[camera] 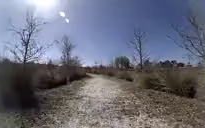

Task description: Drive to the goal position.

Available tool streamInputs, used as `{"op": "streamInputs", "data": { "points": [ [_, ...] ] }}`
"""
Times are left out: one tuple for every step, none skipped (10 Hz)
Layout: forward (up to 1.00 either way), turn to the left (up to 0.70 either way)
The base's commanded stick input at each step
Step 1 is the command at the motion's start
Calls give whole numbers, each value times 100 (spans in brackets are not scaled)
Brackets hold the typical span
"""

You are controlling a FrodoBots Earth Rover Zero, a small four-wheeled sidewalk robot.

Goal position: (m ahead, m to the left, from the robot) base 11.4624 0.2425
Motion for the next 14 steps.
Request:
{"op": "streamInputs", "data": {
  "points": [
    [70, 0],
    [70, 0],
    [70, 0],
    [70, 0],
    [70, 0],
    [70, 0],
    [70, 0],
    [70, 0],
    [70, 0],
    [70, 0],
    [70, 0],
    [70, 0],
    [70, 0],
    [70, 0]
  ]
}}
